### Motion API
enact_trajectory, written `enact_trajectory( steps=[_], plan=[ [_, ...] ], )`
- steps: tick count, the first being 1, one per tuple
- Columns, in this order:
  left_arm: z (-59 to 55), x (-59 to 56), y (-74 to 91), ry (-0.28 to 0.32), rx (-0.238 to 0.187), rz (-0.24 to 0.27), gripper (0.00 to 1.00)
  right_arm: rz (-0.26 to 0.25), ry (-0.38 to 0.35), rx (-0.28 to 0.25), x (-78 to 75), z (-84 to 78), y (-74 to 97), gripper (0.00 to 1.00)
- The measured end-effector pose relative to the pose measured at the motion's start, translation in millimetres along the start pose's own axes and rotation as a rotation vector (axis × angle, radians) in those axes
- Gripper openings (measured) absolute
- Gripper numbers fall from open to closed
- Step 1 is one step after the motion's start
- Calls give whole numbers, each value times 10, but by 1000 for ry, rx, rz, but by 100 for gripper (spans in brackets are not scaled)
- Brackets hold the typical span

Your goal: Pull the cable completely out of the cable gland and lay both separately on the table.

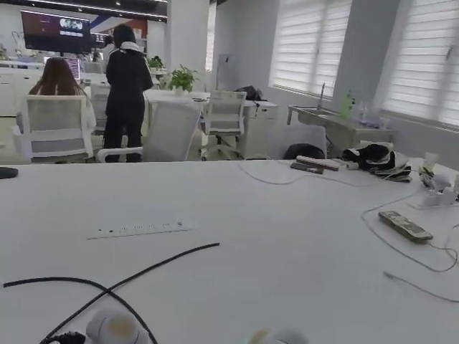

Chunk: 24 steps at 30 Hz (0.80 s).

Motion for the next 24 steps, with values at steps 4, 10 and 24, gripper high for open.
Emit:
enact_trajectory(
  steps=[4,10,24],
  plan=[
    [12,-45,-68,26,-9,-15,34,-2,-4,2,0,-7,3,18],
    [-29,23,-119,-25,23,44,19,-3,-7,4,5,-16,9,18],
    [-337,386,197,-331,249,123,19,0,0,-5,10,5,7,16]
  ],
)
Point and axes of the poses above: the centre of the closed fingertips' face, and the gripper's own axes: y roughly backward along the fingers, x roughly to its left, z roughly out of its top, the point moved 1 cm from there along y, roughly backward along the fingers, and after that the axes turned 14 degrees about y, right-handed, at the moved point
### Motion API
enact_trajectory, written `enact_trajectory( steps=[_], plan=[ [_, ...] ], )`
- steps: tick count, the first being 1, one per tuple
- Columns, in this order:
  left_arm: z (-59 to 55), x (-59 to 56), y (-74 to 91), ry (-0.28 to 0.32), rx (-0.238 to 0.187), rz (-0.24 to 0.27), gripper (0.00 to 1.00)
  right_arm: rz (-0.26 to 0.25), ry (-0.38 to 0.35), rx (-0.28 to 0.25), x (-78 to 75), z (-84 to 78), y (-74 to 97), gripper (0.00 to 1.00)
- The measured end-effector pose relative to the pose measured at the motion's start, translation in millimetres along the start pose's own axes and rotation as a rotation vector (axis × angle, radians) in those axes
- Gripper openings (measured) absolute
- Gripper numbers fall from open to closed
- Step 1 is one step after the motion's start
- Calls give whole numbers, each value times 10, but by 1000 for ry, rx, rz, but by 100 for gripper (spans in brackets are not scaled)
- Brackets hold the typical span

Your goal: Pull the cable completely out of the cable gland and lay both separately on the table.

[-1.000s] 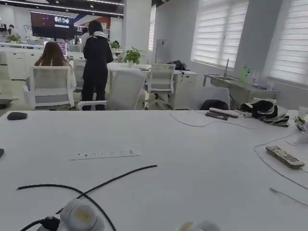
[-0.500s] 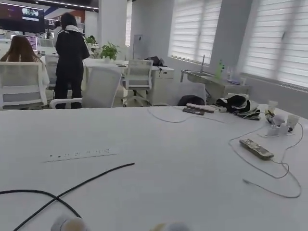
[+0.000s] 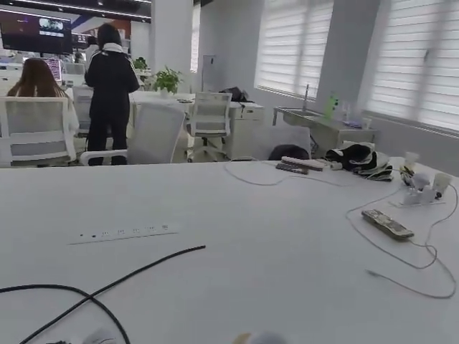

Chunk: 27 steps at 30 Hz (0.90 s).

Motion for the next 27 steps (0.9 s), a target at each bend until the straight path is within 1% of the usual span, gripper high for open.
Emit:
enact_trajectory(
  steps=[1,2,3,5,6,7,8,9,10,11,12,13,14,15,18,19,20,21,22,23,24,25,26,27],
  plan=[
    [-43,18,19,18,20,8,19,0,1,0,0,0,0,16],
    [-31,24,24,25,7,5,19,0,1,-1,0,1,-1,16],
    [5,2,24,77,-29,-9,20,-1,1,-1,0,2,-1,16],
    [59,-32,24,173,-66,-33,24,-3,1,-2,-2,3,-1,16],
    [76,-25,9,192,-73,-31,29,-3,1,-2,-4,3,-1,16],
    [49,-1,-22,181,-52,-17,31,-3,1,-2,-5,3,-1,16],
    [9,14,-20,167,-28,2,30,-4,1,-2,-5,1,-2,16],
    [53,44,-10,148,-55,17,22,-4,0,-2,-5,0,-2,16],
    [32,62,-18,150,-38,15,20,-5,0,-2,-6,-1,-1,16],
    [26,66,-22,187,-38,13,19,-5,0,-2,-5,0,-1,16],
    [-7,55,-8,215,-29,10,18,-5,0,-3,-5,1,-2,16],
    [-14,67,-2,217,-32,18,18,-6,-1,-3,-6,1,-2,16],
    [-35,64,29,200,-30,21,17,-5,0,-2,-6,2,-4,16],
    [-32,61,65,191,-36,20,17,-4,1,-2,-5,1,-4,16],
    [60,21,280,184,-79,-2,17,3,3,3,5,-4,-6,16],
    [122,8,397,165,-105,-4,17,13,11,7,19,-7,-9,16],
    [152,-4,482,148,-115,-3,17,18,20,2,26,2,-11,16],
    [203,-32,614,125,-135,-8,17,39,38,-8,54,24,-14,16],
    [241,-64,705,109,-153,-18,17,74,56,-7,103,27,-16,16],
    [250,-95,791,112,-158,-27,17,94,64,-8,127,36,-16,16],
    [278,-150,915,93,-177,-44,17,115,97,-19,144,62,-13,17],
    [287,-174,990,87,-187,-49,16,142,124,-26,171,82,-1,18],
    [308,-219,1099,64,-205,-64,16,185,162,-23,196,101,27,19],
    [319,-266,1172,37,-220,-82,16,193,198,-34,174,140,44,19]
  ],
)
Point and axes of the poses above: the centre of the closed fingertips' face, and the gripper's own axes: y roughly backward along the fingers, x roughly to its left, z roughly out of its top, the point moved 1 cm from there along y, roughly backward along the fingers, and after that the axes turned 14 degrees about y, right-handed, at the moved point
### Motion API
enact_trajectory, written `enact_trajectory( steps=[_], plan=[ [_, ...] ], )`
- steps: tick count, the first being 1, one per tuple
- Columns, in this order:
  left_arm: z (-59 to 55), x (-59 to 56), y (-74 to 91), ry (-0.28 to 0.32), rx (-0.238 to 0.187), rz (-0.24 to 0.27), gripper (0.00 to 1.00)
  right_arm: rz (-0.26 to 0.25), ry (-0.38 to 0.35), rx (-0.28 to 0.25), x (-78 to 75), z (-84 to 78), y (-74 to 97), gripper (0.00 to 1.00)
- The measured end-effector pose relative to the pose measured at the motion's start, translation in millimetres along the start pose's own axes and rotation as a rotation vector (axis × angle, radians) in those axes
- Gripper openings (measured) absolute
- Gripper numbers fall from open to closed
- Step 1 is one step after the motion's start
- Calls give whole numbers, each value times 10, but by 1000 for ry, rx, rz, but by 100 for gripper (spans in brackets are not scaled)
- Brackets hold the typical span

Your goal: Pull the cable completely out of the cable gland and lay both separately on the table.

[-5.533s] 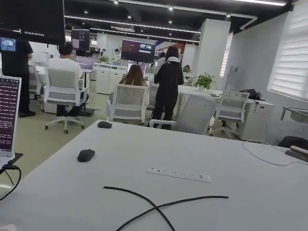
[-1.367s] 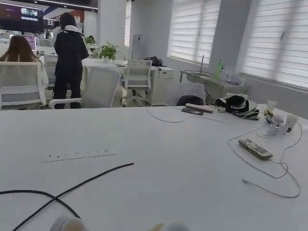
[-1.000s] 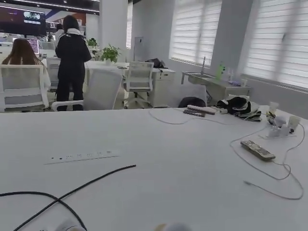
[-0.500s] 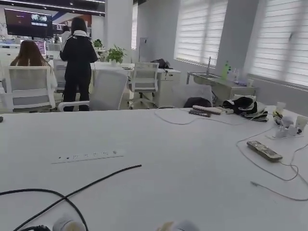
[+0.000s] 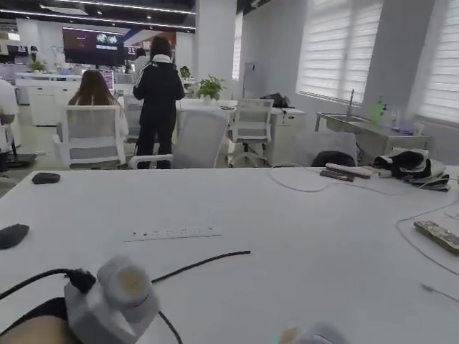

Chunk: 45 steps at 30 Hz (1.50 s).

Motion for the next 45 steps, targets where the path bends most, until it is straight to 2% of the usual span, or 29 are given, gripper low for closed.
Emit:
enact_trajectory(
  steps=[1,2,4,6,7,8,10,11,12,13,14,16,19,22,23,24,25,27,29,30,31,33,37,40,42,45],
  plan=[
    [26,-61,104,-13,-15,-9,16,2,59,-28,-45,87,26,20],
    [53,-102,169,-58,-31,-17,16,2,90,-50,-77,159,52,21],
    [64,-169,303,-72,-43,-12,16,1,136,-110,-158,369,121,25],
    [104,-269,449,-113,-70,-20,16,4,188,-180,-211,597,180,28],
    [141,-323,532,-147,-93,-22,16,21,247,-224,-220,755,215,29],
    [161,-355,581,-172,-103,-22,16,40,272,-244,-211,835,228,30],
    [174,-426,695,-229,-108,-15,15,92,330,-270,-189,1008,238,33],
    [158,-449,744,-260,-95,0,15,122,375,-277,-169,1080,230,34],
    [148,-462,773,-286,-86,9,15,161,397,-283,-128,1118,221,34],
    [155,-472,814,-328,-88,32,15,222,412,-288,-65,1155,217,32],
    [157,-491,837,-339,-90,35,15,269,422,-290,-10,1167,212,30],
    [147,-560,889,-322,-97,19,15,347,435,-273,85,1167,170,29],
    [162,-574,942,-321,-117,12,15,386,466,-256,170,1162,104,29],
    [168,-576,994,-330,-135,16,15,390,463,-270,182,1190,93,22],
    [172,-591,1012,-327,-144,8,15,385,464,-270,170,1193,89,18],
    [177,-605,1023,-327,-152,2,15,371,464,-276,137,1206,87,9],
    [206,-602,1039,-334,-173,8,15,366,467,-283,114,1211,93,7],
    [221,-574,1061,-349,-189,17,15,357,443,-313,98,1250,120,5],
    [223,-555,1075,-355,-195,14,16,346,460,-336,94,1271,140,3],
    [238,-542,1084,-366,-207,19,16,339,462,-342,89,1276,147,3],
    [278,-517,1102,-368,-236,30,16,325,452,-358,65,1294,155,2],
    [298,-504,1126,-353,-261,26,17,312,432,-399,46,1326,187,2],
    [312,-473,1158,-347,-297,40,31,292,414,-446,13,1328,236,2],
    [297,-499,1162,-335,-318,19,29,289,413,-441,14,1310,253,2],
    [316,-561,1155,-315,-362,-15,26,296,422,-443,29,1306,277,2],
    [325,-553,1154,-313,-406,-1,20,299,424,-447,36,1323,317,2]
  ],
)
Point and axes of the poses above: the centre of the closed fingertips' face, and the gripper's own axes: y roughly backward along the fingers, x roughly to its left, z roughly out of its top, the point moved 1 cm from there along y, roughly backward along the fingers, and after that the axes turned 14 degrees about y, right-handed, at the moved point
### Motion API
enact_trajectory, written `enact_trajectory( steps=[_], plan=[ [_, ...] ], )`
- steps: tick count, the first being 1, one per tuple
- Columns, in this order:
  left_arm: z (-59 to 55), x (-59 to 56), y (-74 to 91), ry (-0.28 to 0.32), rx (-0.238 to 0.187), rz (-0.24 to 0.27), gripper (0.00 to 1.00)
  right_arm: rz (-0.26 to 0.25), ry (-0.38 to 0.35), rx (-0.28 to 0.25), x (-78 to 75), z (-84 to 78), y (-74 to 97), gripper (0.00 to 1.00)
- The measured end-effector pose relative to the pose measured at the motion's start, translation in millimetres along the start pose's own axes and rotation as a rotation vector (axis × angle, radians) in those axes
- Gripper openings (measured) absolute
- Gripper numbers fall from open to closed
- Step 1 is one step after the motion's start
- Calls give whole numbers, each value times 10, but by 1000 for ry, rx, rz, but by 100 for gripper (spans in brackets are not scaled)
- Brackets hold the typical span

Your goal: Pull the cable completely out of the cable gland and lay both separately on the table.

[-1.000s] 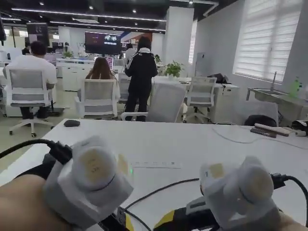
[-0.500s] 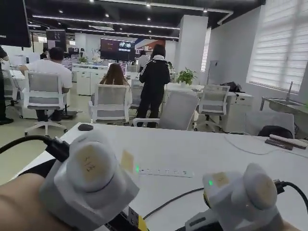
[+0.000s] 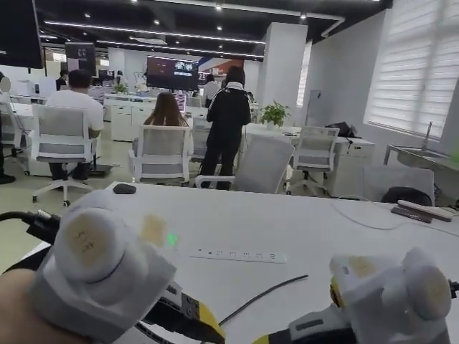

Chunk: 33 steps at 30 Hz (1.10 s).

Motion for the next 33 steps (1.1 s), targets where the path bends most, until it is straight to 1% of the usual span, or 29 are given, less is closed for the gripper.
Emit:
enact_trajectory(
  steps=[1,2,4,5,6,7,8,9,11,12,13,14,15,16,18,20,21,22,23,25,26,27,30,33],
  plan=[
    [-7,-1,-3,21,-5,0,18,2,1,-1,-1,11,16,2],
    [21,-5,-9,48,-38,3,18,2,0,-1,-3,18,24,2],
    [61,7,4,60,-68,14,18,-7,-3,1,-21,44,57,2],
    [78,4,15,67,-76,15,18,-11,-9,-3,-33,67,78,2],
    [117,2,36,63,-94,16,17,-16,-12,-9,-45,98,101,2],
    [151,-7,51,68,-110,12,17,-22,-23,-25,-64,147,128,2],
    [190,1,75,82,-126,16,17,-23,-30,-26,-71,164,138,2],
    [208,9,86,89,-133,21,17,-29,-38,-32,-87,182,150,3],
    [251,25,119,100,-147,38,17,-42,-80,-54,-120,227,181,3],
    [264,29,140,95,-152,51,17,-43,-113,-87,-130,274,206,4],
    [281,32,151,77,-163,62,16,-44,-140,-115,-132,314,232,7],
    [307,6,171,53,-177,64,16,-28,-177,-148,-119,358,267,9],
    [315,-14,182,56,-181,63,16,-18,-200,-160,-106,373,286,11],
    [326,-33,195,51,-188,61,16,-14,-201,-166,-95,377,295,11],
    [329,-67,213,58,-190,53,16,-5,-184,-173,-54,389,310,12],
    [311,-73,221,37,-190,62,16,12,-210,-201,-18,425,322,17],
    [300,-65,221,40,-187,63,16,15,-220,-218,-10,448,338,18],
    [278,-51,227,53,-182,70,16,10,-229,-247,-11,487,356,19],
    [265,-43,238,62,-187,74,16,-3,-246,-265,-17,493,376,20],
    [226,-9,254,63,-185,95,16,-6,-281,-313,-3,520,396,17],
    [208,9,263,80,-185,106,16,-6,-285,-306,1,494,396,16],
    [197,14,272,90,-192,100,16,-12,-283,-301,14,474,388,16],
    [191,39,303,94,-204,108,16,-30,-293,-295,3,455,393,17],
    [230,89,342,119,-231,119,16,-46,-297,-305,-2,489,411,17]
  ],
)
Point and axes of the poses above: the centre of the closed fingertips' face, and the gripper's own axes: y roughly backward along the fingers, x roughly to its left, z roughly out of its top, the point moved 1 cm from there along y, roughly backward along the fingers, and after that the axes turned 14 degrees about y, right-handed, at the moved point
